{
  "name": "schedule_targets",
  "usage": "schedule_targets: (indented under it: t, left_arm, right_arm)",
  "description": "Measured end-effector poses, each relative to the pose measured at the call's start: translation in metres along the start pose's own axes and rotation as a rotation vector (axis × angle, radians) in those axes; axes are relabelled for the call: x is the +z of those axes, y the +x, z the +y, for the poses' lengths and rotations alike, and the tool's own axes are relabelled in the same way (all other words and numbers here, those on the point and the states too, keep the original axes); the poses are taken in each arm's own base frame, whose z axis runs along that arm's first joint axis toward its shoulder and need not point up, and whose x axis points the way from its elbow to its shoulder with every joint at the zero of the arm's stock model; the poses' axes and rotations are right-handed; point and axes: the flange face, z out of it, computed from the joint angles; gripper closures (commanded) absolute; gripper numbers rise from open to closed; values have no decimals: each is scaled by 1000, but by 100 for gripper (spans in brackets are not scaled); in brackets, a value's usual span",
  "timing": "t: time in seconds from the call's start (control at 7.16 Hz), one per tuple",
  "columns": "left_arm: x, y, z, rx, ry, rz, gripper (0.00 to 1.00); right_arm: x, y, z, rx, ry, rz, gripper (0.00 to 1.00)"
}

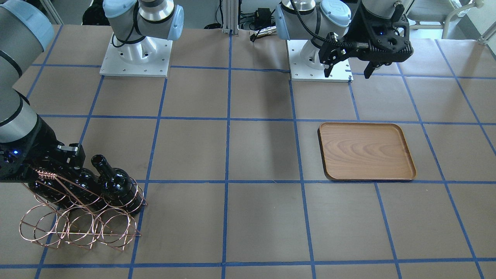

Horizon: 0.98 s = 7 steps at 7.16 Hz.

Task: Take wine from basket and place on tray
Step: 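Close the right gripper on the neck of the middle dark bottle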

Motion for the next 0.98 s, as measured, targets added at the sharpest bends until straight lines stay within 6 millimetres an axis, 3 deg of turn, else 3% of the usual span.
schedule_targets:
  t: [0.14, 0.28, 0.42, 0.84, 0.98]
  left_arm:
    - [0, 0, 0, 0, -1, 0, 0]
    - [0, 0, 0, 0, -1, 0, 0]
    - [0, 0, 0, 0, -2, -1, 0]
    - [0, -5, 1, 1, -9, -48, 0]
    - [1, -6, 1, 2, -9, -56, 0]
  right_arm:
    - [2, 0, 1, 1, -8, 1, 56]
    - [4, 0, 3, 1, -23, 0, 78]
    - [5, 0, 4, 1, -37, -2, 92]
    - [4, 0, 4, -11, -38, -6, 91]
    - [4, 0, 4, -12, -35, -10, 67]
